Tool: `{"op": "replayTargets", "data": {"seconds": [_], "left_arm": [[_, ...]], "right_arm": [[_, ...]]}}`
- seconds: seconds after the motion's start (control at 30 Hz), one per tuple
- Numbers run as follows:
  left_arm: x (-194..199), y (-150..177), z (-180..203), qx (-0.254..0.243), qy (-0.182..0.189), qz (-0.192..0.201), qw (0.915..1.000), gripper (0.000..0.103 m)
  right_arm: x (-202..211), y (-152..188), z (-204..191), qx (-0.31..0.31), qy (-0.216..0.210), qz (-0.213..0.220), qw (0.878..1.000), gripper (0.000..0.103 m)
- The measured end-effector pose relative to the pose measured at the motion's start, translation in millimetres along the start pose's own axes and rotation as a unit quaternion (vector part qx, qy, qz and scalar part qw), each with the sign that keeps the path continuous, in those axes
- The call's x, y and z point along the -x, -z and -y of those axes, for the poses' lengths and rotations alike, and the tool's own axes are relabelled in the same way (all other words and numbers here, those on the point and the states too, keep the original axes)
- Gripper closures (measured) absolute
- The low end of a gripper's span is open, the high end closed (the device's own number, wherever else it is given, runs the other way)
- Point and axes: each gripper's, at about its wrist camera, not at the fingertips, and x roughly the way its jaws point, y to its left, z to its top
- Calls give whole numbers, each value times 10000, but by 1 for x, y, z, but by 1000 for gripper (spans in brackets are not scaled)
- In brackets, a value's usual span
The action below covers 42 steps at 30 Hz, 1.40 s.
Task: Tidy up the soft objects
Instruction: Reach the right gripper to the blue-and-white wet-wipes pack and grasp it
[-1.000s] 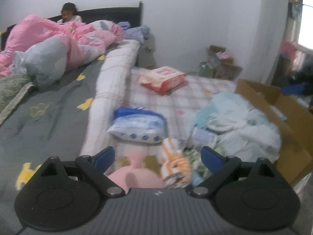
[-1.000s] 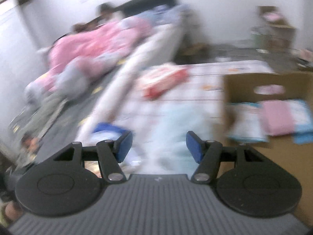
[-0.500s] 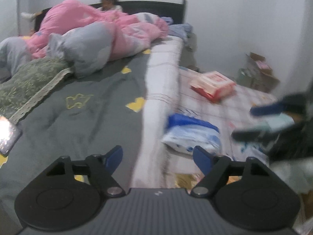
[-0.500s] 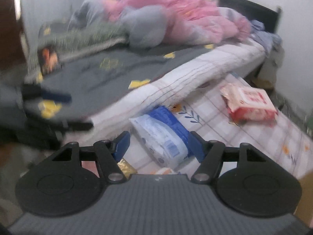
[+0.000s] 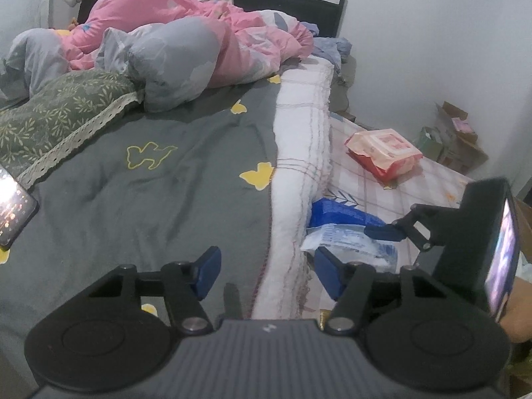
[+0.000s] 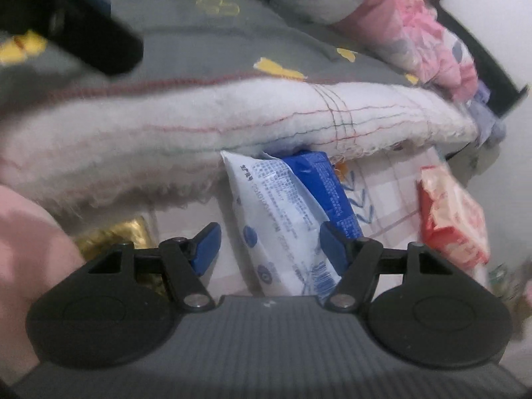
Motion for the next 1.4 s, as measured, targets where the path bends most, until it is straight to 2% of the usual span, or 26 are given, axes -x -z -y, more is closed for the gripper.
{"op": "replayTargets", "data": {"seconds": [0.07, 0.17, 0.23, 0.37, 0.47, 0.57, 0.6, 0.67, 0.7, 0.73, 0.8, 0.83, 0.87, 0.93, 0.97, 1.07, 1.1, 1.23, 1.33, 1.4], "left_arm": [[0, 0, -2, 39, 5, -7, 10000, 41], [0, 0, -4, 87, -12, -7, 10000, 41], [1, 0, -6, 114, -21, 9, 9999, 41], [6, 1, -11, 173, -20, 58, 9998, 41], [10, 1, -15, 233, -10, 91, 9997, 41], [12, 0, -14, 227, 22, 126, 9997, 41], [13, 0, -13, 220, 39, 136, 9997, 41], [15, 1, -10, 191, 104, 146, 9997, 41], [15, 0, -8, 163, 150, 149, 9996, 41], [16, 1, -5, 129, 193, 150, 9996, 41], [15, 0, 4, 32, 315, 124, 9994, 41], [14, -1, 9, -47, 408, 90, 9991, 41], [12, -2, 15, -136, 510, 39, 9986, 41], [6, -4, 28, -341, 729, -77, 9967, 41], [2, -5, 36, -458, 812, -140, 9955, 41], [-13, -8, 58, -752, 1017, -359, 9913, 41], [-18, -9, 63, -815, 1091, -424, 9898, 41], [-45, -18, 83, -776, 1472, -865, 9823, 41], [-68, -26, 94, -713, 1578, -1202, 9775, 41], [-84, -32, 101, -693, 1562, -1381, 9756, 41]], "right_arm": [[-5, 0, 2, 18, 166, -35, 9999, 53], [-10, 1, 9, -72, 269, -91, 9996, 58], [-11, 3, 19, -377, 254, -66, 9989, 61], [-3, 8, 51, -1235, -210, 60, 9921, 62], [7, 15, 87, -2241, -767, 237, 9713, 62], [10, 27, 126, -3322, -1351, 383, 9327, 63], [10, 33, 139, -3706, -1560, 419, 9146, 64], [6, 47, 161, -4389, -2028, 508, 8739, 66], [2, 57, 172, -4808, -2408, 529, 8414, 66], [-4, 65, 180, -5120, -2675, 542, 8145, 67], [-13, 79, 188, -5524, -2932, 437, 7791, 70], [-16, 83, 189, -5598, -2883, 373, 7759, 76], [-18, 88, 193, -5634, -2754, 273, 7784, 76], [-19, 97, 200, -5737, -2617, 236, 7758, 76], [-17, 100, 205, -5760, -2492, 203, 7783, 76], [-13, 104, 215, -5711, -2017, -5, 7957, 75], [-13, 106, 217, -5689, -1990, -4, 7980, 75], [-10, 107, 226, -5626, -1811, -43, 8066, 74], [-15, 111, 235, -5624, -1766, -136, 8077, 72], [-22, 112, 242, -5634, -1726, -202, 8077, 64]]}}
